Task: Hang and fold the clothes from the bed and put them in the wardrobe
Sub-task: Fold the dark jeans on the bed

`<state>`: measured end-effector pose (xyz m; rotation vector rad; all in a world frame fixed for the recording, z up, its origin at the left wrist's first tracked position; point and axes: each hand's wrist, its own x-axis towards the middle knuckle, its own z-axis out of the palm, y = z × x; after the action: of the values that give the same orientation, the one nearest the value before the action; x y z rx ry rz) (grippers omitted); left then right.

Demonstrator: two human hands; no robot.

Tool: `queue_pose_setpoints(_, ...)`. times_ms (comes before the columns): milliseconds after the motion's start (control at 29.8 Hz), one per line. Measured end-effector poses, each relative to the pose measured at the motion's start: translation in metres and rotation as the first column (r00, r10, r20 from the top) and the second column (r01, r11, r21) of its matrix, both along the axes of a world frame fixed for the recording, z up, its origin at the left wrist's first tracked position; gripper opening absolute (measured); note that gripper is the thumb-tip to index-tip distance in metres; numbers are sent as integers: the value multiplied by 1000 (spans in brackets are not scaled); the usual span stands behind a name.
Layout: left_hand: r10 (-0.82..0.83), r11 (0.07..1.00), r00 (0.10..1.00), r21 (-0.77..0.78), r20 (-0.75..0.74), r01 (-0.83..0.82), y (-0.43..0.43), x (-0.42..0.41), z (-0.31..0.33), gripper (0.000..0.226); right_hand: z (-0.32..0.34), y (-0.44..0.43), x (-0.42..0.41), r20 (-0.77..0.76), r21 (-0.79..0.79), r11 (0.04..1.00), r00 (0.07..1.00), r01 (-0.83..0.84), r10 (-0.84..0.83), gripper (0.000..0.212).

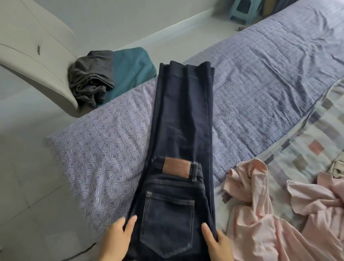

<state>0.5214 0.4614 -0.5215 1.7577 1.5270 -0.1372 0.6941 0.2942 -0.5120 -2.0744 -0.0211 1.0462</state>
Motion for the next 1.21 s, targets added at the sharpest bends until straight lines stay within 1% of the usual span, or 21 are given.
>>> queue_pose_setpoints(67, -230, 961, 955, -200, -187, 192, -27, -28, -15, 29, -20, -38, -24, -140, -185, 971, 982, -155, 130, 22)
queue_pose_setpoints(101, -318, 920, 915, -315, -247, 235, -35, -37, -21, 26, -29, -53, -32, -207, -273, 926, 956, -262, 209, 25)
queue_pose_setpoints(134, -381, 888, 877, -381, -291, 259, -37, -43, -27, 27, -33, -63, -35, -237, -350, 871, 932, -344, 273, 25)
queue_pose_setpoints(201, -344, 912, 886, -335, -313, 236, -30, -41, -34, 14, -36, -71, -29, -172, -428, 832, 935, -354, 310, 20)
queue_pose_setpoints(269, -234, 967, 921, -171, -312, 188, -8, -19, -35, 24, -34, -62, -12, -32, -409, 867, 954, -285, 298, 16)
queue_pose_setpoints(336, -152, 988, 958, -29, -242, 149, 18, 15, -22, 24, -27, -38, 10, 70, -342, 915, 965, -215, 253, 10)
queue_pose_setpoints(369, -131, 991, 975, 0, -179, 133, 34, 36, -17, 23, -22, -20, 24, 96, -304, 933, 968, -191, 230, 9)
queue_pose_setpoints(436, -73, 997, 997, -18, -17, 73, 65, 82, -8, 20, -19, 22, 56, 121, -237, 961, 977, -142, 174, 12)
queue_pose_setpoints(504, 16, 998, 995, -62, 103, -9, 90, 120, -1, 16, -14, 63, 82, 93, -138, 986, 990, -91, 104, 15)
queue_pose_setpoints(537, 63, 996, 988, -71, 139, -53, 109, 145, -4, 17, -19, 89, 101, 82, -75, 996, 995, -54, 60, 18)
queue_pose_setpoints(604, 96, 994, 977, -76, 191, -83, 129, 174, -2, 20, -18, 123, 123, 75, -27, 999, 997, -29, 31, 19)
queue_pose_setpoints(705, 67, 996, 967, -69, 246, -51, 181, 226, -17, 29, -27, 184, 177, 197, -1, 999, 979, -45, 44, 9)
queue_pose_setpoints(739, 62, 997, 962, -62, 266, -47, 212, 258, -31, 33, -38, 216, 212, 255, -6, 998, 965, -59, 59, 16)
queue_pose_setpoints(806, 27, 999, 962, -39, 270, -18, 245, 282, -34, 40, -35, 246, 242, 323, -31, 997, 943, -76, 82, 27)
queue_pose_setpoints(873, -10, 1000, 963, 7, 269, 9, 284, 317, -55, 45, -51, 283, 283, 395, -52, 993, 911, -105, 117, 34)
queue_pose_setpoints(940, 1, 1000, 965, 10, 263, -4, 310, 337, -63, 47, -55, 308, 305, 466, -69, 990, 873, -125, 143, 42)
queue_pose_setpoints(1007, 108, 994, 938, -68, 331, -90, 332, 353, -77, 43, -60, 328, 321, 522, -90, 983, 833, -161, 184, 56)
queue_pose_setpoints(1074, 206, 974, 875, -177, 438, -140, 345, 366, -80, 36, -58, 345, 334, 557, -144, 957, 779, -254, 290, 68)
queue_pose_setpoints(1108, 186, 978, 855, -174, 484, -114, 358, 378, -87, 36, -63, 361, 345, 584, -195, 930, 725, -311, 365, 70)
queue_pose_setpoints(1142, 116, 989, 840, -143, 530, -46, 362, 384, -84, 40, -59, 366, 352, 588, -283, 887, 664, -365, 461, 70)
queue_pose_setpoints(1209, -150, 983, 838, -9, 524, 181, 376, 397, -77, 45, -51, 381, 368, 538, -489, 732, 496, -475, 681, 63)
